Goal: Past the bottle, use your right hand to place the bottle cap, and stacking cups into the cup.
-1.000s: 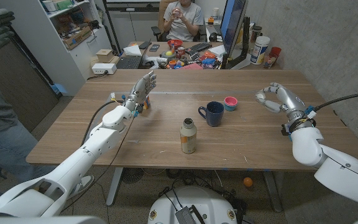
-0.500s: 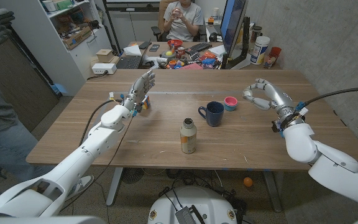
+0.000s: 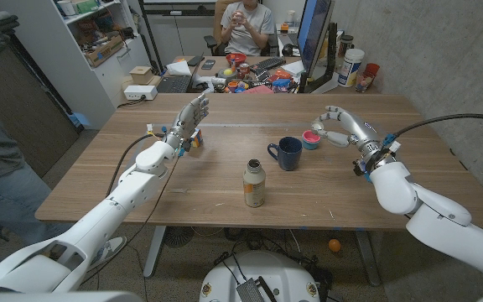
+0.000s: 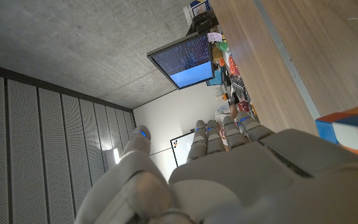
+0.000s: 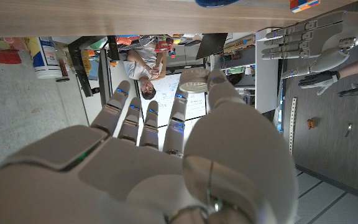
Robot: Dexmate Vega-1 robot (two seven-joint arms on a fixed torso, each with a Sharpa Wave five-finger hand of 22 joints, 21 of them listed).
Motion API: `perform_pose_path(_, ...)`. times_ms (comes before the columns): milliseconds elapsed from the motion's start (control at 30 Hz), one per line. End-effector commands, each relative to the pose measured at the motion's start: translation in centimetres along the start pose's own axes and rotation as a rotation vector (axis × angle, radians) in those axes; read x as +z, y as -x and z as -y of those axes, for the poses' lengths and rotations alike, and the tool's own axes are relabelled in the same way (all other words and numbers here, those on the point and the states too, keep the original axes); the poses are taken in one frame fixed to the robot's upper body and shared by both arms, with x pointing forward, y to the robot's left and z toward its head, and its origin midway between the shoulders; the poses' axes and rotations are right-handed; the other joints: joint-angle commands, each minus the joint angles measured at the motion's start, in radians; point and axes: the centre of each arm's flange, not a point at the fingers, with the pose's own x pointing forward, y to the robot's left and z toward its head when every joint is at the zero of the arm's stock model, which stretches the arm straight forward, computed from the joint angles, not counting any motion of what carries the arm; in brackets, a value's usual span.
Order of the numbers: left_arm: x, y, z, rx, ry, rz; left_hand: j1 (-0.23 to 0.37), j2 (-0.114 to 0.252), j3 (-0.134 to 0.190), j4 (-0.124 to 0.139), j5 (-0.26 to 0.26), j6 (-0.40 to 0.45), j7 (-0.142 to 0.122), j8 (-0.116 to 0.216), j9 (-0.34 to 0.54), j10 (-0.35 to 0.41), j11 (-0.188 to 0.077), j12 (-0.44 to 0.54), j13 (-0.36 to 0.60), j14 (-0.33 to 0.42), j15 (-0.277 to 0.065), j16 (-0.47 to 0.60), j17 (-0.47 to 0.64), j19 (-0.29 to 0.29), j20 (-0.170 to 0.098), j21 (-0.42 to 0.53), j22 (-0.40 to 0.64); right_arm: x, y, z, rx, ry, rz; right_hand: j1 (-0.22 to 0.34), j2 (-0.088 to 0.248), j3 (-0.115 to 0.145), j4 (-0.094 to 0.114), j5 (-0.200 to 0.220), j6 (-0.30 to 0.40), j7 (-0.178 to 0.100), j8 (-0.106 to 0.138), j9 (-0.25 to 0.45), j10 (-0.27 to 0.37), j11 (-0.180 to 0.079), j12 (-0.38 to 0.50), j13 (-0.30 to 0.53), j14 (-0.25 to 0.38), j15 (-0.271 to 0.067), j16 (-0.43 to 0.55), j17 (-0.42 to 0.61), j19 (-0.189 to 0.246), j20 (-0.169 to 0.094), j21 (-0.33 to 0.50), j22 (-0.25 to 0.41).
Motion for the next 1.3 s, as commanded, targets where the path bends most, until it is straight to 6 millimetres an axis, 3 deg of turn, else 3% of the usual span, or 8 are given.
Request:
perform_pose_path(33,0.3,0.2,-0.1,-0.007,-0.007,0.008,0.000,0.008,0.001,-0.006,0.005,0.003,0.001,0.005,0.005,-0.001,0.006,-0.002,0.005,0.005,0.005,0.005,0.004,-0.002,0.007,-0.002,0.004,1.8,-1.4,-0.8,0.041,0.006,0.081,0.026,0.007,0.006,-0.006,0.000,0.082,-0.070,0.043,0.021,0.006,-0.001,-0.006,0.001,0.007,-0.001,0.003,0.001,0.005,0.000,0.000,0.005)
perform_pose_path(700,0.7,-0.4,0.1,-0.017,-0.017,0.015,0.000,0.009,0.001,-0.006,0.005,0.003,0.001,0.004,0.005,-0.001,0.005,-0.001,0.005,0.003,0.005,0.004,0.004,-0.002,0.007,-0.002,0.004,2.9,-3.5,-3.3,0.104,-0.016,0.123,0.032,0.008,0.004,-0.005,-0.002,0.083,-0.072,0.048,0.031,0.009,-0.004,-0.010,0.002,0.009,-0.001,0.001,0.002,0.005,0.001,0.000,0.006)
perform_pose_path(1300,1.1,0.9,0.6,-0.014,-0.031,0.022,0.000,0.009,0.001,-0.007,0.005,0.003,0.001,0.005,0.005,-0.001,0.006,-0.001,0.005,0.004,0.006,0.005,0.004,-0.003,0.008,-0.002,0.004,2.4,-4.5,-5.8,0.135,-0.017,0.093,0.036,0.009,0.003,-0.004,-0.003,0.085,-0.072,0.051,0.038,0.012,-0.005,-0.013,0.002,0.009,-0.013,0.000,0.003,0.005,0.000,-0.001,0.006)
